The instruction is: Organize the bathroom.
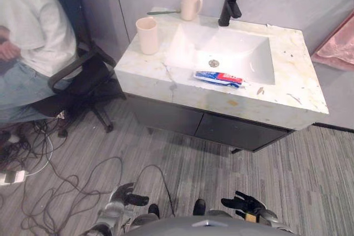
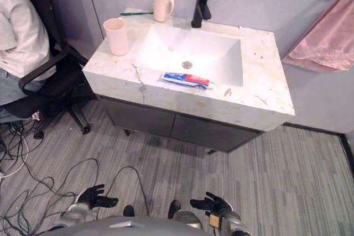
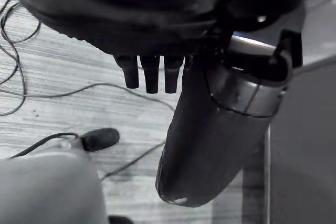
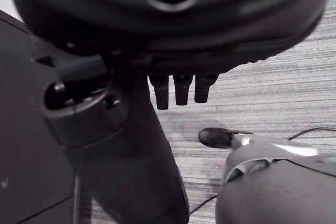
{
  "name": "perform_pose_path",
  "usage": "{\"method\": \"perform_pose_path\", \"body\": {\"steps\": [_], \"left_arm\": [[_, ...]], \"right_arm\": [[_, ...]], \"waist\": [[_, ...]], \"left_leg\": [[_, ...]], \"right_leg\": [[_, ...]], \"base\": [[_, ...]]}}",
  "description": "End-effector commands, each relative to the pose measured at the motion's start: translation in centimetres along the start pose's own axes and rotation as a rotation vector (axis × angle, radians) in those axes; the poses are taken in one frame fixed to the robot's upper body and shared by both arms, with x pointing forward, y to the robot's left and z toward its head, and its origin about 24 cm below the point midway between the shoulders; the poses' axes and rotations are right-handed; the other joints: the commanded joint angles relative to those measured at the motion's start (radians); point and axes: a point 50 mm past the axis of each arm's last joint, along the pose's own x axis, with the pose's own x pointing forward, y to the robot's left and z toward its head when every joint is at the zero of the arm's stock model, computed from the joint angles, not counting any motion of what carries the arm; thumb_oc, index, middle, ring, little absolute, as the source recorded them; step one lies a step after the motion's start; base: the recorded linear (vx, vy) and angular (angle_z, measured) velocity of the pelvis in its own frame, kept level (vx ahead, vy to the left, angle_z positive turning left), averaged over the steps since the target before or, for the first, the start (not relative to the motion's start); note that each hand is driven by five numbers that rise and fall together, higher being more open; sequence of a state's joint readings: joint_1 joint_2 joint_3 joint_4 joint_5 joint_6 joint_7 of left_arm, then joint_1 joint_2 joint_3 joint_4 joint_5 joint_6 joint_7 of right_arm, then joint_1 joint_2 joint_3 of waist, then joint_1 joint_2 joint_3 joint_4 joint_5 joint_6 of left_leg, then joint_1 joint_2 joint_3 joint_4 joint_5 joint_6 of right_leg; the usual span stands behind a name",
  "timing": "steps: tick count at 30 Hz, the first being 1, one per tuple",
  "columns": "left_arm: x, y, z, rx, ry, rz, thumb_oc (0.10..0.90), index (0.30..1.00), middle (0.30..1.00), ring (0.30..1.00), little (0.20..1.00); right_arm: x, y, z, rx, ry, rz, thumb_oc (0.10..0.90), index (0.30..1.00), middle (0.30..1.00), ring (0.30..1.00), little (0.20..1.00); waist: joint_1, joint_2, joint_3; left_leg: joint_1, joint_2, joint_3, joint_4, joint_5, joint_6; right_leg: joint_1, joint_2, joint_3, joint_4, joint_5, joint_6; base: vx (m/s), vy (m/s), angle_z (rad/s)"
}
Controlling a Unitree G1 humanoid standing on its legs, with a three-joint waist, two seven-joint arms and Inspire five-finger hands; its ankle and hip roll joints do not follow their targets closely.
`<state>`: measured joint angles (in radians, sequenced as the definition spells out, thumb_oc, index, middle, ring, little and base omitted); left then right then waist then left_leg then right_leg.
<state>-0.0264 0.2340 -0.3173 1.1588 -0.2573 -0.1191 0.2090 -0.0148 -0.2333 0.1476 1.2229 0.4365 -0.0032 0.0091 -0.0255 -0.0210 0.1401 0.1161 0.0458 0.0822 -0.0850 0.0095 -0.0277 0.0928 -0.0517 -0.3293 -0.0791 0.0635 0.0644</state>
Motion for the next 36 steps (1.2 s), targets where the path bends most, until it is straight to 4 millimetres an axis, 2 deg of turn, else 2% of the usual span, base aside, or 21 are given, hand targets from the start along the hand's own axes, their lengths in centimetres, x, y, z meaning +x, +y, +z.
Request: {"method": "perform_pose_path", "body": {"steps": [1, 6, 7, 8, 9, 11, 12, 13, 17, 18, 19, 20, 21, 22, 23, 24, 28, 29, 33, 34, 36], "left_arm": [[0.0, 1.9, 7.4, -0.006, -0.396, 0.251, 0.8, 0.9, 0.9, 0.9, 0.9], [-2.4, 4.2, 12.5, 0.005, -0.69, 0.605, 0.8, 0.9, 0.9, 0.9, 0.9], [-3.2, 4.8, 13.9, -0.008, -0.759, 0.658, 0.8, 0.9, 0.9, 0.9, 0.9], [-3.3, 4.9, 14.0, -0.007, -0.77, 0.665, 0.8, 0.9, 0.9, 0.9, 0.9], [-4.3, 5.3, 15.4, -0.018, -0.864, 0.697, 0.8, 0.9, 0.9, 0.9, 0.9], [-5.4, 5.6, 16.5, 0.004, -0.979, 0.72, 0.8, 0.9, 0.9, 0.9, 0.9], [-6.3, 6.0, 17.9, 0.007, -1.024, 0.71, 0.8, 0.9, 0.9, 0.9, 0.9], [-9.0, 6.4, 20.7, 0.031, -1.194, 0.653, 0.8, 0.9, 0.9, 0.9, 0.9], [-14.0, 5.7, 24.5, 0.065, -1.455, 0.539, 0.8, 0.9, 0.9, 0.9, 0.9], [-14.2, 5.7, 24.6, 0.062, -1.46, 0.537, 0.8, 0.9, 0.9, 0.9, 0.9], [-15.2, 5.7, 25.2, 0.051, -1.509, 0.557, 0.8, 0.9, 0.9, 0.9, 0.9], [-17.6, 5.9, 26.5, 0.017, -1.62, 0.58, 0.8, 0.9, 0.9, 0.9, 0.9], [-19.1, 5.8, 27.1, 0.001, -1.694, 0.594, 0.8, 0.9, 0.9, 0.9, 0.9], [-19.2, 5.8, 27.1, -0.002, -1.7, 0.593, 0.8, 0.9, 0.9, 0.9, 0.9], [-21.0, 5.6, 27.8, -0.017, -1.792, 0.585, 0.8, 0.9, 0.9, 0.9, 0.9], [-21.2, 5.6, 27.8, -0.019, -1.803, 0.582, 0.8, 0.9, 0.9, 0.9, 0.9], [-24.6, 4.4, 29.3, -0.039, -1.93, 0.389, 0.8, 0.9, 0.9, 0.9, 0.9], [-24.8, 4.3, 29.4, -0.033, -1.934, 0.372, 0.8, 0.9, 0.9, 0.9, 0.9], [-26.0, 2.6, 31.1, 0.085, -1.937, 0.121, 0.8, 0.9, 0.9, 0.9, 0.9], [-26.1, 2.5, 31.2, 0.088, -1.939, 0.114, 0.8, 0.9, 0.9, 0.9, 0.9], [-26.6, 1.9, 32.1, 0.245, -1.956, 0.126, 0.8, 0.9, 0.9, 0.9, 0.9]], "right_arm": [[-0.3, -0.9, -2.1, 0.004, 0.074, -0.059, 0.8, 0.9, 0.9, 0.9, 0.9], [-0.4, -1.1, -2.9, 0.044, 0.104, -0.075, 0.8, 0.9, 0.9, 0.9, 0.9], [-0.4, -1.0, -2.9, 0.065, 0.11, -0.074, 0.8, 0.9, 0.9, 0.9, 0.9], [-0.4, -1.0, -3.0, 0.067, 0.111, -0.073, 0.8, 0.9, 0.9, 0.9, 0.9], [-0.4, -0.9, -3.0, 0.069, 0.116, -0.076, 0.8, 0.9, 0.9, 0.9, 0.9], [-0.5, -0.8, -3.1, 0.071, 0.125, -0.075, 0.8, 0.9, 0.9, 0.9, 0.9], [-0.5, -0.8, -3.2, 0.077, 0.125, -0.08, 0.8, 0.9, 0.9, 0.9, 0.9], [-0.5, -0.9, -3.3, 0.086, 0.13, -0.092, 0.8, 0.9, 0.9, 0.9, 0.9], [-0.5, -1.1, -3.2, 0.097, 0.136, -0.109, 0.8, 0.9, 0.9, 0.9, 0.9], [-0.5, -1.1, -3.2, 0.098, 0.136, -0.109, 0.8, 0.9, 0.9, 0.9, 0.9], [-0.5, -1.1, -3.1, 0.099, 0.134, -0.112, 0.8, 0.9, 0.9, 0.9, 0.9], [-0.4, -1.1, -3.0, 0.11, 0.132, -0.115, 0.8, 0.9, 0.9, 0.9, 0.9], [-0.4, -1.0, -3.0, 0.113, 0.133, -0.116, 0.8, 0.9, 0.9, 0.9, 0.9], [-0.4, -1.0, -3.0, 0.113, 0.133, -0.116, 0.8, 0.9, 0.9, 0.9, 0.9], [-0.4, -0.9, -3.0, 0.121, 0.137, -0.112, 0.8, 0.9, 0.9, 0.9, 0.9], [-0.4, -0.8, -2.9, 0.123, 0.137, -0.112, 0.8, 0.9, 0.9, 0.9, 0.9], [-0.2, -0.5, -2.5, 0.121, 0.118, -0.112, 0.8, 0.9, 0.9, 0.9, 0.9], [-0.2, -0.5, -2.4, 0.119, 0.117, -0.113, 0.8, 0.9, 0.9, 0.9, 0.9], [-0.3, -0.9, -2.6, 0.076, 0.13, -0.119, 0.8, 0.9, 0.9, 0.9, 0.9], [-0.3, -1.0, -2.6, 0.074, 0.131, -0.119, 0.8, 0.9, 0.9, 0.9, 0.9], [-0.4, -1.4, -2.9, 0.021, 0.146, -0.126, 0.8, 0.9, 0.9, 0.9, 0.9]], "waist": [[0.019, -0.009, -0.073], [0.047, 0.001, -0.058], [0.058, 0.002, -0.053], [0.059, 0.001, -0.053], [0.067, 0.004, -0.048], [0.073, 0.006, -0.045], [0.077, 0.009, -0.043], [0.082, 0.017, -0.039], [0.084, 0.03, -0.036], [0.083, 0.03, -0.035], [0.083, 0.032, -0.035], [0.085, 0.035, -0.036], [0.086, 0.036, -0.038], [0.086, 0.036, -0.037], [0.086, 0.036, -0.04], [0.085, 0.036, -0.04], [0.074, 0.04, -0.039], [0.072, 0.04, -0.038], [0.044, 0.056, -0.042], [0.043, 0.056, -0.042], [0.023, 0.066, -0.05]], "left_leg": [[-0.046, -0.073, 0.035, -0.002, -0.002, 0.034], [-0.052, -0.076, -0.003, -0.002, -0.002, 0.032], [-0.053, -0.077, -0.013, -0.002, -0.003, 0.03], [-0.053, -0.077, -0.014, -0.002, -0.003, 0.03], [-0.053, -0.077, -0.022, -0.002, -0.003, 0.029], [-0.054, -0.079, -0.03, -0.002, -0.004, 0.029], [-0.055, -0.079, -0.032, -0.002, -0.004, 0.027], [-0.057, -0.078, -0.039, -0.002, -0.004, 0.025], [-0.06, -0.078, -0.047, -0.002, -0.003, 0.02], [-0.06, -0.078, -0.048, -0.002, -0.003, 0.02], [-0.06, -0.077, -0.05, -0.002, -0.003, 0.019], [-0.059, -0.078, -0.054, -0.002, -0.005, 0.017], [-0.058, -0.077, -0.057, -0.002, -0.006, 0.015], [-0.058, -0.077, -0.057, -0.002, -0.006, 0.015], [-0.055, -0.075, -0.06, -0.002, -0.006, 0.011], [-0.055, -0.075, -0.061, -0.002, -0.006, 0.01], [-0.051, -0.068, -0.06, 0.006, -0.004, 0.0], [-0.051, -0.068, -0.06, 0.006, -0.003, -0.001], [-0.043, -0.066, -0.044, 0.003, -0.004, -0.004], [-0.042, -0.066, -0.044, 0.003, -0.004, -0.004], [-0.033, -0.067, -0.033, -0.001, -0.009, -0.006]], "right_leg": [[-0.01, -0.009, 0.078, 0.048, -0.043, 0.058], [-0.01, -0.004, 0.069, 0.058, -0.059, 0.044], [-0.009, -0.003, 0.063, 0.06, -0.063, 0.04], [-0.009, -0.004, 0.062, 0.06, -0.063, 0.04], [-0.009, -0.003, 0.058, 0.065, -0.07, 0.035], [-0.01, -0.003, 0.055, 0.069, -0.073, 0.033], [-0.009, -0.004, 0.052, 0.07, -0.076, 0.032], [-0.008, -0.001, 0.048, 0.068, -0.081, 0.027], [-0.004, 0.002, 0.043, 0.061, -0.085, 0.024], [-0.004, 0.002, 0.042, 0.061, -0.085, 0.024], [-0.002, 0.003, 0.042, 0.059, -0.086, 0.024], [0.003, 0.004, 0.038, 0.051, -0.087, 0.023], [0.007, 0.006, 0.035, 0.046, -0.087, 0.023], [0.007, 0.006, 0.035, 0.045, -0.086, 0.022], [0.012, 0.009, 0.033, 0.041, -0.087, 0.021], [0.012, 0.009, 0.032, 0.04, -0.087, 0.021], [0.018, 0.015, 0.04, 0.032, -0.085, 0.016], [0.018, 0.015, 0.041, 0.031, -0.085, 0.016], [0.023, 0.02, 0.054, 0.018, -0.081, 0.021], [0.024, 0.021, 0.055, 0.017, -0.08, 0.021], [0.029, 0.024, 0.062, 0.007, -0.08, 0.025]], "base": [[0.0, -0.016, 0.14], [-0.01, -0.039, 0.07], [-0.01, -0.053, 0.06], [-0.02, -0.061, 0.05], [-0.01, -0.043, 0.05], [-0.01, -0.056, 0.05], [-0.03, -0.065, 0.07], [-0.03, -0.043, 0.14], [-0.03, -0.049, 0.23], [-0.02, -0.032, 0.12], [-0.01, -0.059, 0.18], [-0.01, -0.09, 0.16], [0.0, -0.081, 0.08], [0.01, -0.091, 0.03], [0.01, -0.066, 0.04], [0.02, -0.094, 0.06], [0.01, -0.074, 0.02], [0.0, -0.053, 0.01], [0.01, -0.033, -0.01], [0.04, -0.04, -0.03], [0.05, -0.038, -0.02]]}}
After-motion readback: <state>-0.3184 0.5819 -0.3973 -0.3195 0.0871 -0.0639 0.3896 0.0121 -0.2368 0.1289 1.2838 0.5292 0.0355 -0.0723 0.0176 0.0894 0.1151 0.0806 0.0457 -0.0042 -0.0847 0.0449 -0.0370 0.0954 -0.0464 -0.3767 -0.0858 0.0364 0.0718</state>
